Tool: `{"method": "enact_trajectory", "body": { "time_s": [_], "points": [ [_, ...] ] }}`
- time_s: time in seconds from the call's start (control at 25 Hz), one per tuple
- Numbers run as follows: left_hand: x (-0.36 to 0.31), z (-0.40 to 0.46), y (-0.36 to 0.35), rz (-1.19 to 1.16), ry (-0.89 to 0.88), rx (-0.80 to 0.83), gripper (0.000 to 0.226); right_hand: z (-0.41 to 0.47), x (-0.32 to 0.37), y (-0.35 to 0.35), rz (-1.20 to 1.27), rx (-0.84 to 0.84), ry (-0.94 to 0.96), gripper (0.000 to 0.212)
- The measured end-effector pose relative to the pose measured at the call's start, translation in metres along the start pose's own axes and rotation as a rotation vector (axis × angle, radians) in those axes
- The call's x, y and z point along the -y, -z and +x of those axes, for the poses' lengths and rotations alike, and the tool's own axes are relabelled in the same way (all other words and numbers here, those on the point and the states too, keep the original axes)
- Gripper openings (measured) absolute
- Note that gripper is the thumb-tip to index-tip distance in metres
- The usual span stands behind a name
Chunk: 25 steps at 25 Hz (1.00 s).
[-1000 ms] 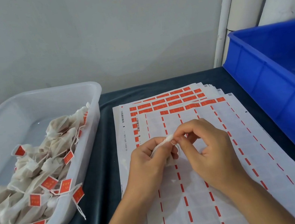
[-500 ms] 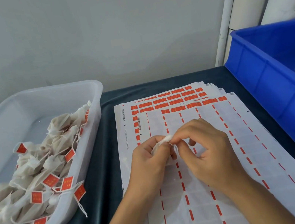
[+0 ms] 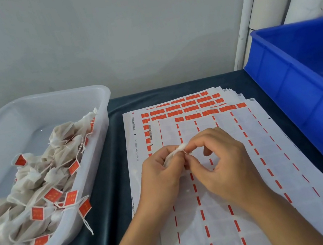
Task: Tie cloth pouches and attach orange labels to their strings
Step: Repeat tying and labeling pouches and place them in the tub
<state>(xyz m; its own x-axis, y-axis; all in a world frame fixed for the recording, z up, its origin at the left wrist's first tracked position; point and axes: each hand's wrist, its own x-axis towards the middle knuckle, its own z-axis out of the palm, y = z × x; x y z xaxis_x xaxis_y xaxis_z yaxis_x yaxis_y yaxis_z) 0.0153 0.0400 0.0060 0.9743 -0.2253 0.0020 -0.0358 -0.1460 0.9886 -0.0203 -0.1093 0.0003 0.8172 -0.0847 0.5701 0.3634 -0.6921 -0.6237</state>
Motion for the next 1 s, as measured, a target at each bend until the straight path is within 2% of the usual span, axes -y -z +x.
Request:
{"method": "enact_trajectory", "body": {
  "time_s": [0.52,1.0],
  "points": [
    [0.0011,-0.0006,-0.001,0.115,-0.019,-0.032,0.028,0.0015,-0.01,0.0002,-0.2,-0.051,0.168,0.017],
    [-0.0012,-0.0009,-0.0024,0.14,-0.032,-0.023,0.029,0.0003,-0.0064,-0.005,-0.204,-0.007,0.079,0.016]
  ]
}}
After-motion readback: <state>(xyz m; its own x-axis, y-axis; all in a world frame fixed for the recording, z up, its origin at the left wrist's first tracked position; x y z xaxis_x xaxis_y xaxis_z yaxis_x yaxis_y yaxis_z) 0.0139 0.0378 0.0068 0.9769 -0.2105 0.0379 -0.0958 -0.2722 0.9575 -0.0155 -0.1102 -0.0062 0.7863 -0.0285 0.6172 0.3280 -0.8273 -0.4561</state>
